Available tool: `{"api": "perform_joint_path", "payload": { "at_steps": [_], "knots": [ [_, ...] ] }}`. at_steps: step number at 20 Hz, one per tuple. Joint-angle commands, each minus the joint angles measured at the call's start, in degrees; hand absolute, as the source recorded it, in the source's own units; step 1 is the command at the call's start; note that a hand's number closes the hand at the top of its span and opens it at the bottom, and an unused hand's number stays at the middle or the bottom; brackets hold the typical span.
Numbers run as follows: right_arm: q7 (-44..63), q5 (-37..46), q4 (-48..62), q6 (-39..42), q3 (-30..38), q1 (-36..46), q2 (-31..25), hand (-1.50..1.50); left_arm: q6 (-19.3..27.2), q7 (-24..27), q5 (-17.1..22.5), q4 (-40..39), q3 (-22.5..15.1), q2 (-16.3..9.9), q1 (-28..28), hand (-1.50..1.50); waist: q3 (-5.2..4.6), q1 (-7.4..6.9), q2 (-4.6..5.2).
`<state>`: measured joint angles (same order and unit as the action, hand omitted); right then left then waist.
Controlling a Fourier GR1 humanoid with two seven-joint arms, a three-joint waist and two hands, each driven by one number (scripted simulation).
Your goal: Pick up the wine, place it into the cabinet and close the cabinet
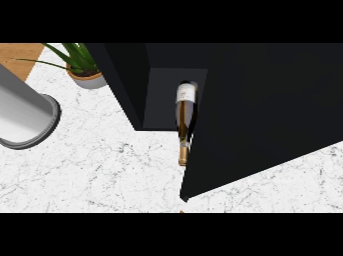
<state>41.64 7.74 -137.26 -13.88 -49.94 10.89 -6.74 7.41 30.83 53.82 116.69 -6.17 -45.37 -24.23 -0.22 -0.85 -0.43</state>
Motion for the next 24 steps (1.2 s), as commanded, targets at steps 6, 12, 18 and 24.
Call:
{"api": "perform_joint_path", "payload": {
  "at_steps": [6,12,18,24],
  "knots": [
    [4.58,-4.59,9.93,-9.27,-0.07,21.07,6.29,1.50,2.05,-3.00,-0.71,3.10,-1.79,2.16,2.08,-1.50,-0.01,-1.18,0.47],
    [1.81,-13.14,17.06,-13.04,7.52,31.70,6.29,1.50,0.86,-4.83,0.86,-1.57,-0.55,2.96,7.66,-1.50,0.02,-1.07,0.97],
    [-0.78,-18.93,33.96,-19.79,12.59,51.22,6.63,1.50,0.90,-6.15,0.96,-2.80,0.46,3.87,8.36,-1.50,0.03,-1.69,0.57],
    [-8.38,-18.14,48.95,-11.52,17.77,57.42,6.72,1.50,1.05,-5.42,-2.34,-3.02,-1.47,6.98,7.31,-1.50,0.13,-0.68,0.61]
  ]
}}
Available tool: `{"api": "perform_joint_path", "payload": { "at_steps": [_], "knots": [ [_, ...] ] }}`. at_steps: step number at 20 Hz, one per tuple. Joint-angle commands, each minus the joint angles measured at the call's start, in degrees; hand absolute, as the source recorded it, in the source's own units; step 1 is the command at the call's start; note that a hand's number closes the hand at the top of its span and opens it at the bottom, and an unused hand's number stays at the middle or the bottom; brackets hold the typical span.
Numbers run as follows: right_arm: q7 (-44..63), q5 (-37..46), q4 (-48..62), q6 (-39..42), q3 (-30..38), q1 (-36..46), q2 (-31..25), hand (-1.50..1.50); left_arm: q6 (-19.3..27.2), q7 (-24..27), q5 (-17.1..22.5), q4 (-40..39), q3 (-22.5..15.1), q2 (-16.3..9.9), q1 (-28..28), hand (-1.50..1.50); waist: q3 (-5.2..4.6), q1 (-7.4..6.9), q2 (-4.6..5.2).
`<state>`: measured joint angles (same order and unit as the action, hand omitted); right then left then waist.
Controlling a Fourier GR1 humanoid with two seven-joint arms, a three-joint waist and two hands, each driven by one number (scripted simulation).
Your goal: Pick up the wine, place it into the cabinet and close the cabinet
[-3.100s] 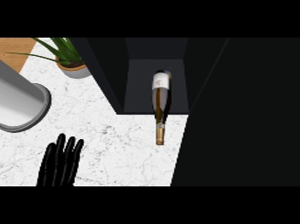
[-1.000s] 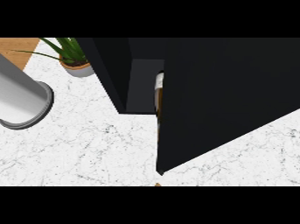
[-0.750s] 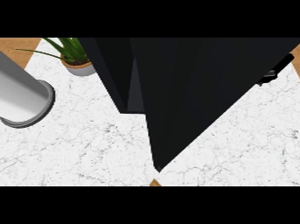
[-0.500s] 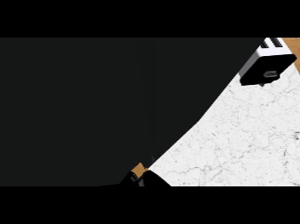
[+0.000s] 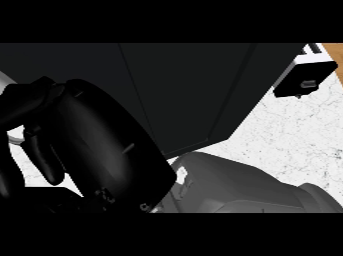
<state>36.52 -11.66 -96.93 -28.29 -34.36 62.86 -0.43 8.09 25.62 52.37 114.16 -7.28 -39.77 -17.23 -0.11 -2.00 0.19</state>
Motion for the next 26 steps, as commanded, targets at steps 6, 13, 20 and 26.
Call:
{"api": "perform_joint_path", "payload": {
  "at_steps": [6,13,20,26],
  "knots": [
    [-9.76,1.60,22.62,7.68,10.64,8.82,0.41,1.50,1.12,-2.93,-0.66,1.74,2.49,0.82,0.87,-1.50,0.08,0.54,0.02],
    [-17.53,-1.38,33.14,11.77,14.85,8.61,-0.21,1.50,-0.77,-6.09,0.03,5.20,6.17,-0.32,-2.58,-1.50,0.09,-0.03,-0.08],
    [-25.36,-0.60,39.82,16.73,16.24,6.44,-2.89,1.50,-0.15,-4.30,-3.91,1.08,2.64,3.73,0.69,-1.50,0.06,0.14,0.38],
    [-27.97,1.45,42.13,18.13,16.76,6.68,-6.56,1.50,0.60,-4.52,-5.32,-0.56,1.87,4.29,4.08,-1.50,0.01,0.70,0.88]
  ]
}}
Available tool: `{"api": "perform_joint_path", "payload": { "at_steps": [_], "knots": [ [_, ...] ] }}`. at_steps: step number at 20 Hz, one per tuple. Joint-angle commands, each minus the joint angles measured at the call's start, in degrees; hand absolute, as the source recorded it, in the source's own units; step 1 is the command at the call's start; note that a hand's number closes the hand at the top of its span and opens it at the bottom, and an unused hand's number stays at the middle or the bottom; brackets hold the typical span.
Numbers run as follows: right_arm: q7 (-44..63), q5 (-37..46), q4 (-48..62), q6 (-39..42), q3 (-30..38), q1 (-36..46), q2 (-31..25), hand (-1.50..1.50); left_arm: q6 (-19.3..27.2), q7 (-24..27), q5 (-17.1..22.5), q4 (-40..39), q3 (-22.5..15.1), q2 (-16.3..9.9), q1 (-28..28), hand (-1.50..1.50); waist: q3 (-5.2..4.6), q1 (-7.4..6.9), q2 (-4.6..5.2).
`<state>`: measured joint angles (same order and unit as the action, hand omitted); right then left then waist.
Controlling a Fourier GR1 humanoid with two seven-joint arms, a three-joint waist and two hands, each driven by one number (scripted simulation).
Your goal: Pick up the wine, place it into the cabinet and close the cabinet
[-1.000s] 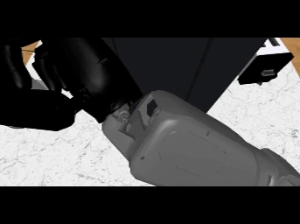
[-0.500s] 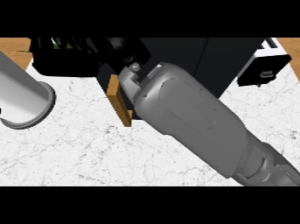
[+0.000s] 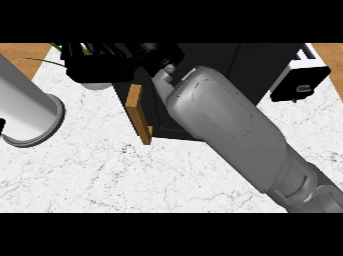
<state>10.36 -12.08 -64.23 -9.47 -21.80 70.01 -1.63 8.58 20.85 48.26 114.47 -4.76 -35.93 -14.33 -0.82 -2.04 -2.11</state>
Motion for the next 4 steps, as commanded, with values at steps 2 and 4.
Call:
{"api": "perform_joint_path", "payload": {
  "at_steps": [2,4],
  "knots": [
    [-1.73,2.24,10.16,-1.34,4.49,0.27,-4.89,1.50,-0.18,-0.77,0.21,1.39,-0.39,0.41,0.92,-1.50,0.73,0.16,2.92],
    [-1.80,2.68,8.84,-0.45,3.23,-0.86,-4.93,1.50,0.13,-1.68,0.53,-0.44,-0.20,0.55,1.02,-1.50,0.74,0.91,2.75]
  ]
}}
